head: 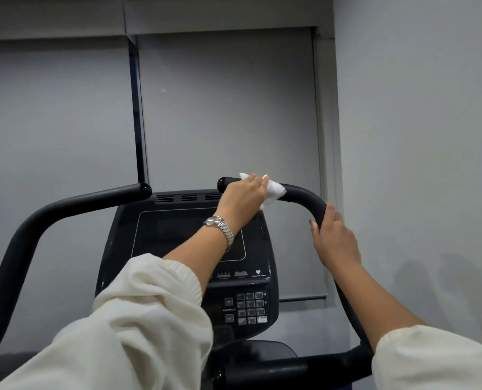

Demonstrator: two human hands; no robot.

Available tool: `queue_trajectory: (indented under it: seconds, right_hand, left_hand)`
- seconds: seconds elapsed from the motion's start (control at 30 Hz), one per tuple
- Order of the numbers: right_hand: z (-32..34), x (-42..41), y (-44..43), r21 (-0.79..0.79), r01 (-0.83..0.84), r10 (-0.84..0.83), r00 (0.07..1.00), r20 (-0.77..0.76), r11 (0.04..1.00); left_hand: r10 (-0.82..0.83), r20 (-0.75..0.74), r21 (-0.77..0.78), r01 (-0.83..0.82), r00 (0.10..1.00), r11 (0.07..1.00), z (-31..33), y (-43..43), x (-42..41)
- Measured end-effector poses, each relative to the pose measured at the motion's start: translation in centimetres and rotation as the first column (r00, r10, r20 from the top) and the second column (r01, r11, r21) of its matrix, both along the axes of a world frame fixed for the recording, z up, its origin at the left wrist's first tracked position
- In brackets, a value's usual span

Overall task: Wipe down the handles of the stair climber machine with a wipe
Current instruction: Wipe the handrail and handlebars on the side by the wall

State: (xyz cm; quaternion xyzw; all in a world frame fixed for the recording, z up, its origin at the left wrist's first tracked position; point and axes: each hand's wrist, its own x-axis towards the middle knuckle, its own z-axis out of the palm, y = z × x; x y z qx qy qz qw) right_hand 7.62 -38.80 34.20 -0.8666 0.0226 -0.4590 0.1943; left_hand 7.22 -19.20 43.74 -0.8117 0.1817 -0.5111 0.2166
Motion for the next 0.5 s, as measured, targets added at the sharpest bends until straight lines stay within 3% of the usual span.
queue_trajectory:
  seconds: [0.17,0.23,0.4,0.5]
  right_hand:
    - [-0.2,0.1,0.0,-0.020,0.027,-0.027,0.999,0.019,0.999]
    - [-0.3,0.2,0.0,-0.024,0.034,-0.033,0.999,0.011,0.999]
    - [-0.3,0.2,0.0,-0.002,0.014,-0.014,1.000,0.005,1.000]
    - [-0.3,0.1,-0.1,-0.006,0.003,-0.002,1.000,0.020,1.000]
  left_hand:
    - [0.070,0.087,-0.016,-0.069,0.994,0.997,-0.2,4.3,0.7]
    - [0.061,0.051,-0.006,-0.061,0.997,0.998,-0.3,3.2,0.9]
    - [-0.086,-0.027,-0.005,0.086,0.996,0.996,-1.0,-0.2,1.7]
    - [-0.178,0.045,0.013,0.178,0.983,0.984,-0.7,2.2,1.1]
